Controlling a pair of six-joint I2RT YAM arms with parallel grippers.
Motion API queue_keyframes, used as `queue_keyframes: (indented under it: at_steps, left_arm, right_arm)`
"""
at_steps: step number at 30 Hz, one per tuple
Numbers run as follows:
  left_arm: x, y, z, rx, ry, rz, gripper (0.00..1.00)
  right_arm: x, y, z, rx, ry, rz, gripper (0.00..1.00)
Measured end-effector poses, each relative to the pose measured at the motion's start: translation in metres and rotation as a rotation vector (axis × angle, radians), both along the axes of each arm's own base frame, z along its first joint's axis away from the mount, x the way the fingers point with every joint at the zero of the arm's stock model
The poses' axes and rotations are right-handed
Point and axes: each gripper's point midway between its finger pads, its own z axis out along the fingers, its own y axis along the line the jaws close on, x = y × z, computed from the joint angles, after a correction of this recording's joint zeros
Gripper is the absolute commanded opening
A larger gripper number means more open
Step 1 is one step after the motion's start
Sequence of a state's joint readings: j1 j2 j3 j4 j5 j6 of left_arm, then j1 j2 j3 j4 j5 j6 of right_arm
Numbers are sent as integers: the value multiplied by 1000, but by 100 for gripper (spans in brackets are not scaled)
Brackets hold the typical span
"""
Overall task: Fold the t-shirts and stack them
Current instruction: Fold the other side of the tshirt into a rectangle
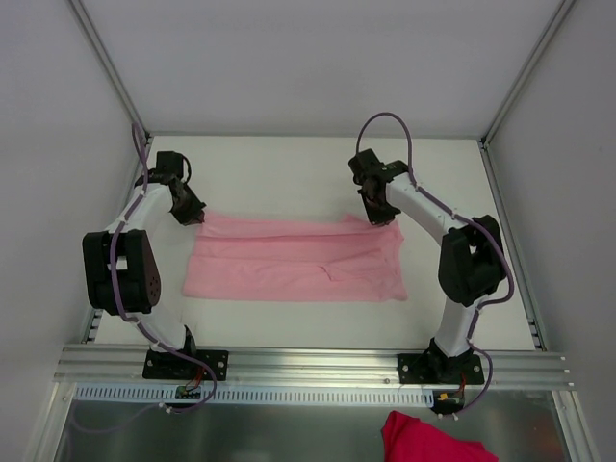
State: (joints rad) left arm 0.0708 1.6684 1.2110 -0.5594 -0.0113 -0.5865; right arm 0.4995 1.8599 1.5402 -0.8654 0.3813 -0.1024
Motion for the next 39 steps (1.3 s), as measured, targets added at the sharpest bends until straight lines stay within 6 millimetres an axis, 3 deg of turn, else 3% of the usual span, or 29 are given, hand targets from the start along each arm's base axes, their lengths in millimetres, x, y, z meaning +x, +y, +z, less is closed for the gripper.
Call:
queue_keyframes:
  at_steps: [6, 17, 27, 30, 32, 34, 35, 36, 39]
  left_arm:
    - [-10, -1, 3, 1, -2, 0, 0]
    - [-41, -3, -10, -3, 55, -2, 0]
    - [-54, -4, -22, -4, 94, -9, 0]
    - [-59, -5, -27, -7, 109, -22, 13]
    - [-64, -6, -30, -9, 118, -37, 54]
    - [-67, -8, -29, -18, 117, -55, 97]
    - [-67, -9, -27, -22, 111, -60, 99]
    - [-68, -10, -25, -26, 101, -60, 99]
    - [-66, -12, -12, -32, 56, -67, 99]
  right_arm:
    - [-19, -4, -3, 21, 27, -29, 1]
    - [-46, -14, -23, -7, 104, -48, 1]
    - [-49, -14, -10, 11, 79, -41, 1]
    - [-51, -14, -10, 8, 83, -35, 1]
    - [-53, -15, -11, 4, 91, -30, 1]
    - [-57, -17, -13, -6, 110, -23, 46]
    - [-59, -18, -13, -9, 120, -19, 63]
    - [-60, -18, -13, -12, 125, -15, 74]
    - [-61, -19, -14, -17, 134, 5, 77]
